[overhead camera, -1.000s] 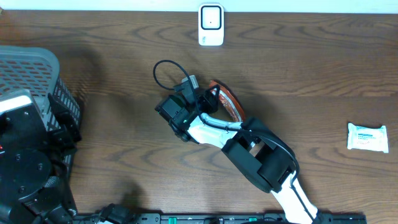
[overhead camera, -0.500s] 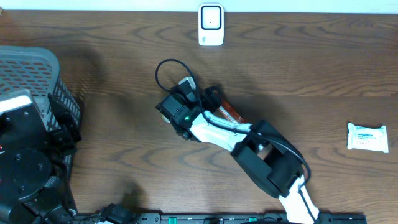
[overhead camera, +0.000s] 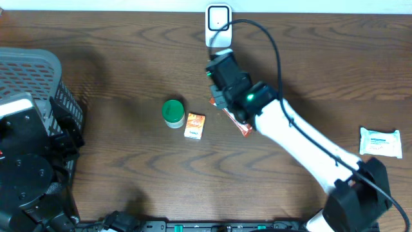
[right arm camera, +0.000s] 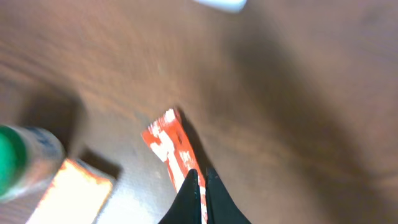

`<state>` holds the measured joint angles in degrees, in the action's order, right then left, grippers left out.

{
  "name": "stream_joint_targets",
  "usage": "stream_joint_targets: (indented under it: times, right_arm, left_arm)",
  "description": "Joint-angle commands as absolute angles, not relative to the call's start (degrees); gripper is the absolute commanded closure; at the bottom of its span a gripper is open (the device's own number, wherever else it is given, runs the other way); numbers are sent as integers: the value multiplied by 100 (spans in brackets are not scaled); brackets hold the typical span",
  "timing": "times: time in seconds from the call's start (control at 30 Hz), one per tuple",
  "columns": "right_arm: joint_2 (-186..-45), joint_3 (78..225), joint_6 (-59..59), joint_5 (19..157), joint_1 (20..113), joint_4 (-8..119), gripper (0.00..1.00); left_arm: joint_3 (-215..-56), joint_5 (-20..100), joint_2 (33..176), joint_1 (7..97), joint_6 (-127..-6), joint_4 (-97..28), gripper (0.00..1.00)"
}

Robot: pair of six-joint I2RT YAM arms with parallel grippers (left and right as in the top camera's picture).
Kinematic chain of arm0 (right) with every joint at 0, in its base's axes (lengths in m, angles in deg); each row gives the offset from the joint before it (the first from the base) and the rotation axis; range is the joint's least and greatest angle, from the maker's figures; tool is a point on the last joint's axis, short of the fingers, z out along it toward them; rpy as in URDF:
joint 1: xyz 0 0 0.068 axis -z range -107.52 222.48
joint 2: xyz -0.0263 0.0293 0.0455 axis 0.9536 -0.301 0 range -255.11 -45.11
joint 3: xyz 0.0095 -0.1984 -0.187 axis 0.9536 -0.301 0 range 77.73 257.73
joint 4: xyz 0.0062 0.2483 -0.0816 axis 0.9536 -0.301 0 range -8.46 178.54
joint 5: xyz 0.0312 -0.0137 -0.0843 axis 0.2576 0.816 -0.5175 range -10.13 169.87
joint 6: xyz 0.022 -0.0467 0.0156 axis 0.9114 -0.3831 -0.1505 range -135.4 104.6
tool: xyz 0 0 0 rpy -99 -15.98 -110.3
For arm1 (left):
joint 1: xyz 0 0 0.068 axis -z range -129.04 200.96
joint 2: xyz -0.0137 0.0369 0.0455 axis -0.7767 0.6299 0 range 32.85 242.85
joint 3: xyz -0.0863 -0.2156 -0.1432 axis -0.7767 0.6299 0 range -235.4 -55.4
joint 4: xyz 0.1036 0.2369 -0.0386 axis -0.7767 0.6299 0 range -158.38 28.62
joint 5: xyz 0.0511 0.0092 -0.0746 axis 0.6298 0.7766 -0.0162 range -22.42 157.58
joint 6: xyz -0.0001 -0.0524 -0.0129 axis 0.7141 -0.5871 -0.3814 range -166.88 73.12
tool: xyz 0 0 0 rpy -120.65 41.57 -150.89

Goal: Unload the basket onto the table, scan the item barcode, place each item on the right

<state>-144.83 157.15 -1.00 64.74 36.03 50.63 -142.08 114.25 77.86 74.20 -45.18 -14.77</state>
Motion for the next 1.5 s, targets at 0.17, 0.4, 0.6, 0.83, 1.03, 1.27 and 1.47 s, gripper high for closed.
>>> stream_joint_targets:
  times: [0.17,0.4,0.6,0.83,1.03,1.27,1.47]
  right_arm:
    - [-14832,14609,752,7739,3778,4997,99]
    - [-14835,14041,896,7398,3778,5347,99]
    - [-14837,13625,1076,7180,3778,5902,99]
    - [-14509,13984,813,7656,3759,5891,99]
    - [-14533,14025,811,7409,4016,5920,99]
    - [-15318,14021,846,7166,4189,6012,99]
    - [-15536,14054,898,7374,4165,5998,99]
  left_arm:
    - [-14186,11478,7797,7401,-4527,-1479,16]
    - [-14186,11476,7797,7401,-4527,-1479,16]
    - [-14186,11476,7797,7401,-4527,-1479,16]
    - [-14186,11478,7797,7401,-4527,-1479,16]
    - [-14186,11478,7797,7401,-4527,-1479,16]
    - [-14186,11478,7797,7401,-4527,-1479,16]
    - [-14186,11476,7797,7401,-4527,-1479,16]
